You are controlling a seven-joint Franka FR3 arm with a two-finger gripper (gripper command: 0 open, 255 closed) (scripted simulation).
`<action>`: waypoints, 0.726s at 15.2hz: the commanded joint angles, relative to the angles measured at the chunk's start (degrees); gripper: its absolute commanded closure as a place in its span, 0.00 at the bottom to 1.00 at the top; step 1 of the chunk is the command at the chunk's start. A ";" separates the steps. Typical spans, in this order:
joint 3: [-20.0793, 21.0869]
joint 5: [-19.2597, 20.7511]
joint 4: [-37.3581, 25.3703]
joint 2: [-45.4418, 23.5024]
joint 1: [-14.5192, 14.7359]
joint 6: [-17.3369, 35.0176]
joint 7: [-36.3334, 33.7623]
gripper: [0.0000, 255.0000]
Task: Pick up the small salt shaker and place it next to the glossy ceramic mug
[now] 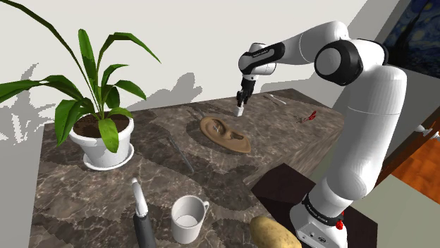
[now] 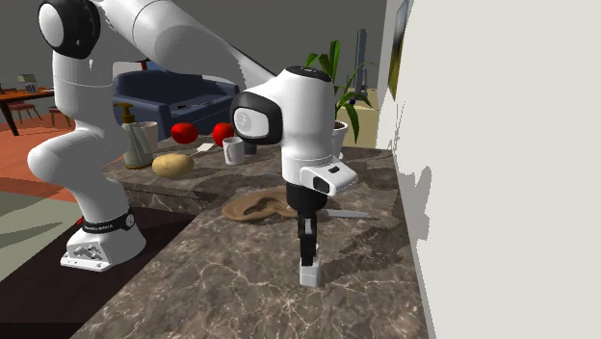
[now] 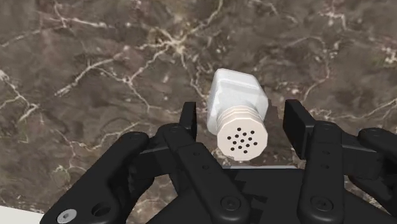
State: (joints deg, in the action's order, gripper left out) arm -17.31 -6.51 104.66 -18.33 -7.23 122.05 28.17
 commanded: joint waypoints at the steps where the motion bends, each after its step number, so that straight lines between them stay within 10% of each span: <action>1: 0.00 0.00 0.00 0.00 0.00 0.00 0.00 1.00; 11: -0.10 0.28 -0.68 0.66 0.07 -1.31 -0.18 1.00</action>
State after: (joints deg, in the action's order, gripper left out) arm -17.38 -6.34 104.28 -17.91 -7.20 121.27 28.08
